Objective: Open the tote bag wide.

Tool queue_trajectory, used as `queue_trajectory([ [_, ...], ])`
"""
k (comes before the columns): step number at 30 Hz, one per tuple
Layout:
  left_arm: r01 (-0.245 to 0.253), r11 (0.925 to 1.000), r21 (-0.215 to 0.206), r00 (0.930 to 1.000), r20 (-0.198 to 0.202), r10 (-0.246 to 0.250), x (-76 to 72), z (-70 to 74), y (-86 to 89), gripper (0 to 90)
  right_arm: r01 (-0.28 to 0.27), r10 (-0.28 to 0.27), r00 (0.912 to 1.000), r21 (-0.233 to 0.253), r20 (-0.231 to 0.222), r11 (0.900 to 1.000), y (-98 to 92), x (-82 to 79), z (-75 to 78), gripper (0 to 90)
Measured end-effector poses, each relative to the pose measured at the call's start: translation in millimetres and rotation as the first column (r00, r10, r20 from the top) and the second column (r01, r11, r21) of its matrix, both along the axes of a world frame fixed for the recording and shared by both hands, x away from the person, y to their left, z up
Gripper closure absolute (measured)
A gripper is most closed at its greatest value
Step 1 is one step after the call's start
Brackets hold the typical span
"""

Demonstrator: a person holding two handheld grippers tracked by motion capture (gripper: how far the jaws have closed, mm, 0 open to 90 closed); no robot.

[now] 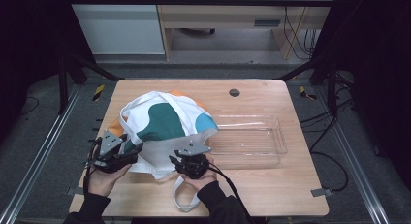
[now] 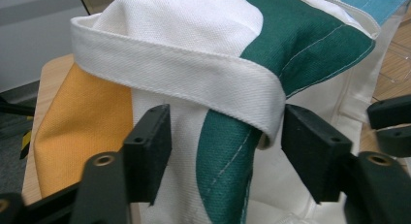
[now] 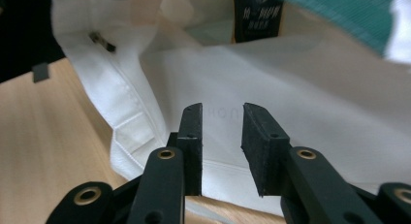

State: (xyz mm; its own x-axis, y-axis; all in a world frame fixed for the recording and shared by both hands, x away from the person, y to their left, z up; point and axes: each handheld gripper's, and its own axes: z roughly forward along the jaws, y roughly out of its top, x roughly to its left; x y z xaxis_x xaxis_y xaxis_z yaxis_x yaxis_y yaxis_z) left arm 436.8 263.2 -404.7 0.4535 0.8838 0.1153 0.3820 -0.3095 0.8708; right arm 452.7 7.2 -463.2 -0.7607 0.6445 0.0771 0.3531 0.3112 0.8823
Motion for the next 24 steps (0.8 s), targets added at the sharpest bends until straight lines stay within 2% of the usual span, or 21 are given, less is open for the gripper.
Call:
queue_trajectory([
  [11, 0.009, 1.0, 0.003, 0.9996, -0.027, -0.009, 1.1, 1.9, -0.7, 61.0, -0.009, 0.008, 0.999, -0.026, -0.045, 1.0, 21.9, 4.7, -21.3, 81.6],
  [13, 0.005, 1.0, 0.0, 0.9996, -0.028, -0.005, 1.2, 2.4, 0.8, 69.6, -0.012, 0.01, 0.9983, -0.032, -0.057, 0.999, 24.8, 4.9, -24.6, 83.6],
  [20, 0.005, 1.0, 0.003, 0.9998, -0.021, -0.005, 1.0, 5.1, 2.8, 79.8, -0.014, 0.009, 0.9966, -0.061, -0.082, 0.998, 29.7, 8.1, -35.3, 90.0],
  [24, 0.007, 1.0, 0.002, 0.9999, -0.014, -0.007, 0.4, 6.7, 3.4, 80.5, -0.016, 0.01, 0.9957, -0.074, -0.092, 0.997, 32.4, 8.5, -39.1, 90.0],
])
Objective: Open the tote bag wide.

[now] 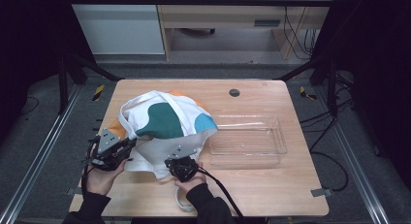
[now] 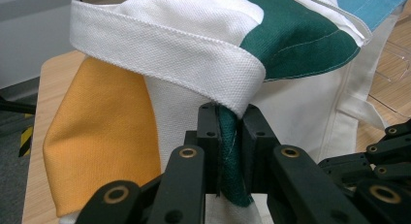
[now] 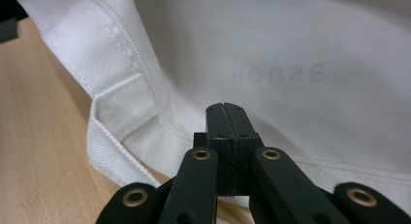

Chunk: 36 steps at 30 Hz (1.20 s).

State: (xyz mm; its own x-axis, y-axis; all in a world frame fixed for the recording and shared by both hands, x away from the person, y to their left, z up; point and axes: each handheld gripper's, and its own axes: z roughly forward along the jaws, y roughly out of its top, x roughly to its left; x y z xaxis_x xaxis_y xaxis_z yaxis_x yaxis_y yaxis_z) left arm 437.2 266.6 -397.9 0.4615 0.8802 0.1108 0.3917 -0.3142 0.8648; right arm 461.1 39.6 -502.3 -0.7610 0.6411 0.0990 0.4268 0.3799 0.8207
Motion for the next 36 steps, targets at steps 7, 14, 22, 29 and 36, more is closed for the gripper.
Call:
queue_trajectory([
  [7, 0.003, 0.9998, -0.02, 1.0, 0.009, -0.003, -1.8, 2.7, 2.2, 80.9, 0.023, -0.023, 0.9997, -0.029, -0.001, 0.999, 5.9, 4.6, -5.7, 90.0],
  [14, 0.005, 0.9991, -0.042, 0.9998, 0.022, -0.004, -4.5, 6.8, 2.6, 81.0, 0.033, -0.033, 0.9994, -0.071, 0.002, 0.997, 8.9, 5.5, -6.0, 90.0],
  [22, 0.015, 0.9975, -0.069, 0.9991, 0.041, -0.013, -5.8, 15.2, 1.5, 81.6, 0.046, -0.045, 0.999, -0.098, 0.009, 0.994, 11.6, 4.8, -6.7, 90.0],
  [29, 0.013, 0.9935, -0.113, 0.9976, 0.07, -0.005, -3.6, 27.3, 3.4, 82.0, 0.051, -0.049, 0.9986, -0.105, 0.021, 0.993, 12.7, 3.7, -6.8, 90.0],
  [36, -0.003, 0.984, -0.178, 0.9959, 0.088, 0.019, 5.6, 40.8, 5.9, 82.1, 0.05, -0.049, 0.9987, -0.099, 0.015, 0.994, 12.4, 3.9, -6.9, 90.0],
])
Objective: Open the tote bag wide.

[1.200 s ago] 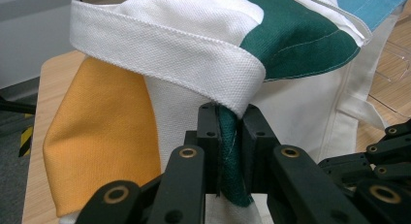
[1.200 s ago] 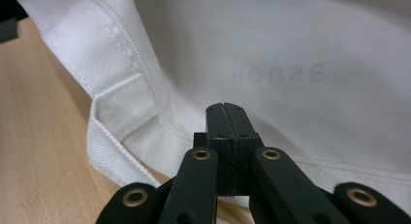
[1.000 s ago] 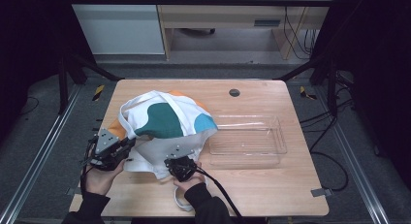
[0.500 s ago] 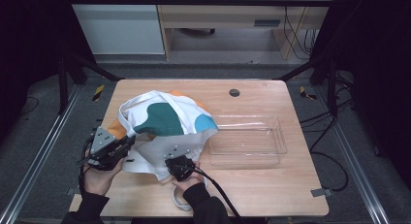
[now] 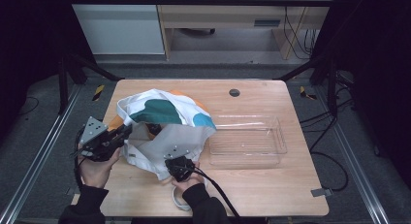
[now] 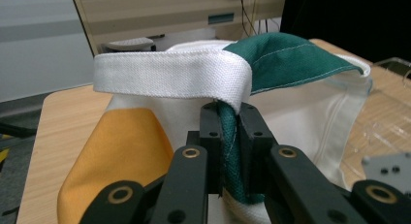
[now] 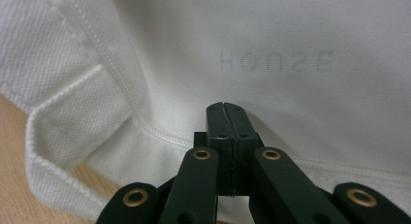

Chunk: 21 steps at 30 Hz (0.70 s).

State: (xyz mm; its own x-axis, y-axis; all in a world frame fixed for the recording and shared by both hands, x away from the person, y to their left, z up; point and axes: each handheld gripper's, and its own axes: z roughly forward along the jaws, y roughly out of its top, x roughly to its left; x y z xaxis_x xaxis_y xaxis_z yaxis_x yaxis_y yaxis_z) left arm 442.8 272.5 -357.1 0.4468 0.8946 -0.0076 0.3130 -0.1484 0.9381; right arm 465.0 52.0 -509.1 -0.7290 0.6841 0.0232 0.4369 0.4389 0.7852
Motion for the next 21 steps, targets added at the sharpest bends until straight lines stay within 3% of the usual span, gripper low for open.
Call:
queue_trajectory([
  [5, -0.031, 0.9995, -0.003, 0.9994, 0.015, 0.031, 8.6, 2.4, -4.0, 82.2, 0.0, 0.0, 1.0, 0.006, -0.009, 1.0, -0.4, -0.4, 0.1, 90.0],
  [12, -0.072, 0.9969, -0.03, 0.9968, 0.03, 0.073, 13.2, -6.0, -1.0, 82.1, 0.001, 0.0, 0.9999, 0.007, -0.012, 1.0, -1.0, -0.2, 0.1, 90.0],
  [19, -0.056, 0.9981, -0.024, 0.998, 0.027, 0.057, 10.4, -7.9, -1.6, 82.0, 0.014, -0.013, 0.9996, 0.016, -0.025, 1.0, -1.2, -0.1, 0.9, 87.5],
  [21, -0.055, 0.9983, -0.02, 0.9982, 0.024, 0.055, 10.4, -9.7, -1.9, 82.0, 0.007, -0.007, 1.0, 0.038, 0.003, 0.999, -3.2, -0.9, 5.0, 82.6],
])
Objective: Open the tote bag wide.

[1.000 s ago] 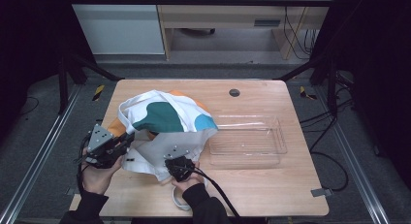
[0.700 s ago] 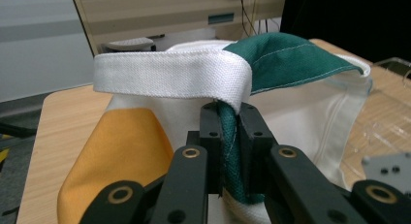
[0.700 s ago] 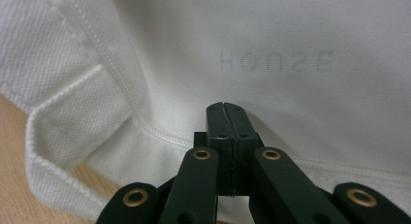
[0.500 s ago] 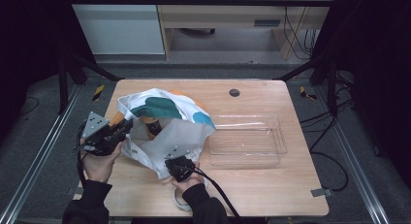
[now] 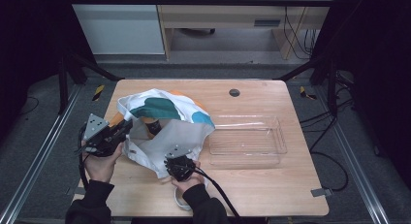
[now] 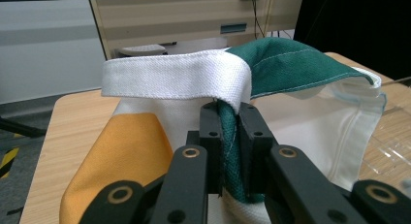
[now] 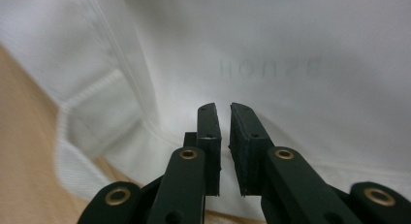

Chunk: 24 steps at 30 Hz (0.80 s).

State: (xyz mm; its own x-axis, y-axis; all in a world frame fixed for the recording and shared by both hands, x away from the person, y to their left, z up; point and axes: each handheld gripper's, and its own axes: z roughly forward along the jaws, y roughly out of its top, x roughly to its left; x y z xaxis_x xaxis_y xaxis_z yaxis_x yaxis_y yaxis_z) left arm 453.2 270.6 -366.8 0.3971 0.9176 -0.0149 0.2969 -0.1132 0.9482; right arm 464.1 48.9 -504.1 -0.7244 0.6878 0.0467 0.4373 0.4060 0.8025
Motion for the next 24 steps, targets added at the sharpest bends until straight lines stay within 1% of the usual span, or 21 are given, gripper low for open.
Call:
queue_trajectory([
  [1, 0.002, 1.0, 0.0, 1.0, -0.001, -0.002, 0.3, -0.9, 0.4, 81.9, -0.014, 0.012, 0.9995, 0.06, 0.03, 0.998, -5.0, -2.9, 10.1, 80.9],
  [2, 0.002, 1.0, -0.001, 1.0, -0.006, -0.002, 0.2, -1.9, 1.6, 81.9, -0.019, 0.015, 0.9987, 0.084, 0.048, 0.996, -8.2, -4.1, 16.9, 79.3],
  [3, 0.002, 1.0, -0.004, 1.0, -0.006, -0.002, -0.2, -2.0, 2.1, 81.9, -0.02, 0.013, 0.9977, 0.102, 0.066, 0.995, -11.4, -5.0, 24.3, 78.0],
  [4, 0.002, 1.0, -0.004, 1.0, -0.006, -0.002, -0.2, -2.0, 2.1, 81.9, -0.02, 0.013, 0.9977, 0.102, 0.066, 0.995, -11.4, -5.0, 24.3, 78.0],
  [6, 0.001, 1.0, -0.005, 1.0, -0.005, -0.001, -1.9, -2.0, 2.6, 81.9, -0.018, 0.004, 0.9949, 0.135, 0.101, 0.991, -19.0, -6.7, 39.9, 75.7],
  [7, 0.003, 1.0, -0.006, 1.0, -0.004, -0.003, -2.7, -1.8, 2.7, 81.9, -0.016, -0.007, 0.9902, 0.162, 0.14, 0.987, -27.1, -7.5, 54.9, 73.9],
  [8, 0.002, 1.0, -0.005, 1.0, -0.003, -0.002, -3.4, -1.7, 2.5, 81.9, -0.016, -0.007, 0.9902, 0.162, 0.14, 0.987, -27.1, -7.5, 54.9, 73.9],
  [12, 0.004, 1.0, -0.001, 1.0, -0.004, -0.004, -4.5, -2.2, 1.3, 81.8, -0.005, -0.04, 0.9782, 0.218, 0.204, 0.976, -43.3, -7.2, 80.2, 69.0],
  [14, 0.006, 1.0, 0.001, 1.0, -0.006, -0.006, -4.6, -2.8, 1.2, 81.8, 0.002, -0.055, 0.9739, 0.232, 0.22, 0.973, -48.9, -6.9, 87.2, 67.7],
  [16, 0.005, 1.0, 0.003, 1.0, -0.007, -0.005, -4.9, -2.8, 1.5, 81.8, 0.017, -0.077, 0.9677, 0.242, 0.24, 0.97, -55.6, -5.6, 94.4, 65.6],
  [19, 0.004, 1.0, -0.002, 1.0, -0.007, -0.004, -5.2, -2.7, 2.3, 81.8, 0.038, -0.106, 0.9595, 0.253, 0.261, 0.967, -63.9, -4.0, 101.4, 63.7],
  [20, 0.004, 1.0, -0.002, 1.0, -0.008, -0.004, -5.3, -2.6, 2.6, 81.8, 0.06, -0.13, 0.9518, 0.248, 0.278, 0.967, -68.5, -2.0, 104.5, 61.6],
  [21, 0.003, 1.0, -0.003, 1.0, -0.008, -0.003, -5.3, -2.6, 2.7, 81.8, 0.06, -0.13, 0.9518, 0.248, 0.278, 0.967, -68.5, -2.0, 104.5, 61.6],
  [23, 0.004, 1.0, -0.001, 1.0, -0.008, -0.004, -5.4, -2.5, 2.5, 81.8, 0.079, -0.147, 0.9461, 0.233, 0.289, 0.969, -71.5, 1.9, 105.7, 59.3],
  [24, 0.004, 1.0, -0.001, 1.0, -0.008, -0.004, -5.5, -2.4, 2.5, 81.8, 0.09, -0.157, 0.944, 0.232, 0.29, 0.969, -72.7, 3.4, 105.9, 58.6],
])
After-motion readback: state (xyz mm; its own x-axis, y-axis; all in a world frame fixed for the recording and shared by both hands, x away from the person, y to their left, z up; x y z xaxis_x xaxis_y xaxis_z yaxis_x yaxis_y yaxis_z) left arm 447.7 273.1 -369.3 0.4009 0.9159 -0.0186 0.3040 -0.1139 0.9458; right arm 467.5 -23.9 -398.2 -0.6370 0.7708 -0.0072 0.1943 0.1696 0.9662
